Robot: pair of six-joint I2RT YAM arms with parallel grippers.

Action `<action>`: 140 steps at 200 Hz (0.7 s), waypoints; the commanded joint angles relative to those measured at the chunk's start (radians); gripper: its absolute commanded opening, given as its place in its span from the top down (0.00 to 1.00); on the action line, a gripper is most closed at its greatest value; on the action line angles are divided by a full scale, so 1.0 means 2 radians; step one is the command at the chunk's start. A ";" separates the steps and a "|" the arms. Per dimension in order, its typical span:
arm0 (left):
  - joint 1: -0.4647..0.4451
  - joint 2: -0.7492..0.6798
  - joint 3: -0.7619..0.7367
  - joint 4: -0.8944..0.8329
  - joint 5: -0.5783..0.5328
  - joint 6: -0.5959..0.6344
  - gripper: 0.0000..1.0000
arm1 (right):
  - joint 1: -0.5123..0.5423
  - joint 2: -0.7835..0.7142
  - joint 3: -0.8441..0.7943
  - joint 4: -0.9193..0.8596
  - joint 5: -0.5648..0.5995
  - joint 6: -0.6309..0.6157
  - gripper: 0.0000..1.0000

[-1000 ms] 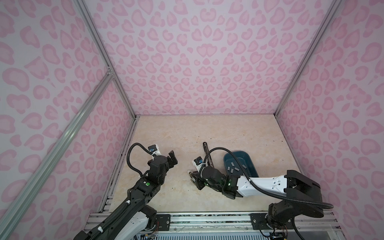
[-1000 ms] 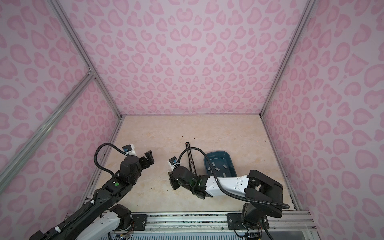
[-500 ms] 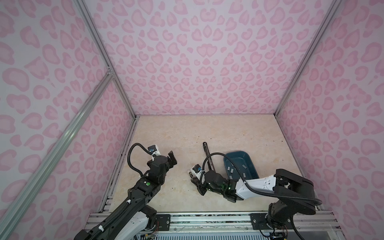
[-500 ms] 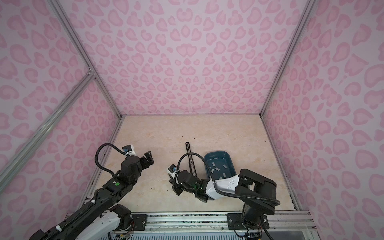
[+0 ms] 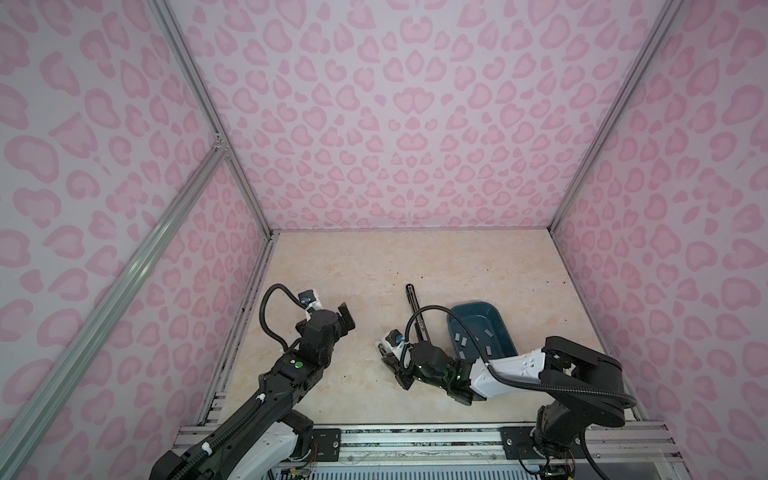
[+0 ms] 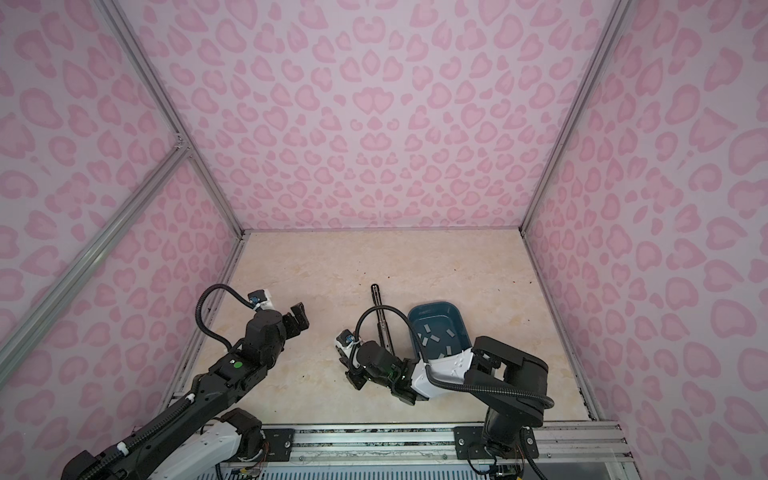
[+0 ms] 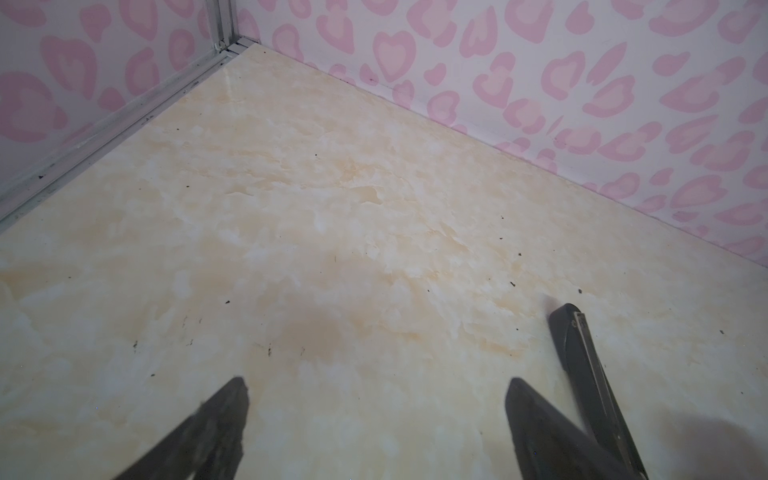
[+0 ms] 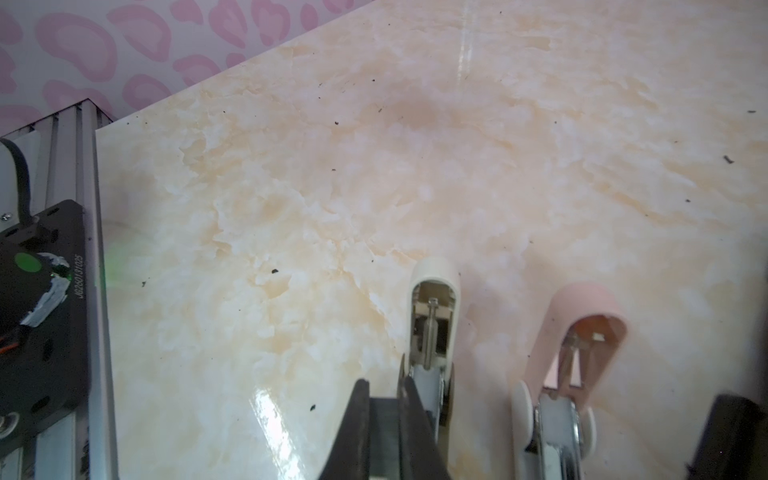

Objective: Load the staples into the stapler

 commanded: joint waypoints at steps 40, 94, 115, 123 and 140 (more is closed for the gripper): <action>0.000 0.007 0.004 0.009 0.002 -0.006 0.03 | 0.000 0.010 -0.013 0.032 0.021 0.010 0.89; 0.000 0.006 0.004 0.009 0.002 -0.008 0.03 | 0.000 0.027 -0.007 0.037 0.023 0.017 0.89; 0.000 0.005 0.004 0.010 0.002 -0.007 0.03 | -0.001 0.029 -0.006 0.038 0.025 0.016 0.89; 0.000 0.006 0.004 0.010 0.002 -0.007 0.03 | 0.000 0.030 -0.006 0.039 0.026 0.015 0.89; 0.000 0.007 0.004 0.011 0.002 -0.008 0.03 | 0.000 0.032 -0.005 0.039 0.027 0.014 0.90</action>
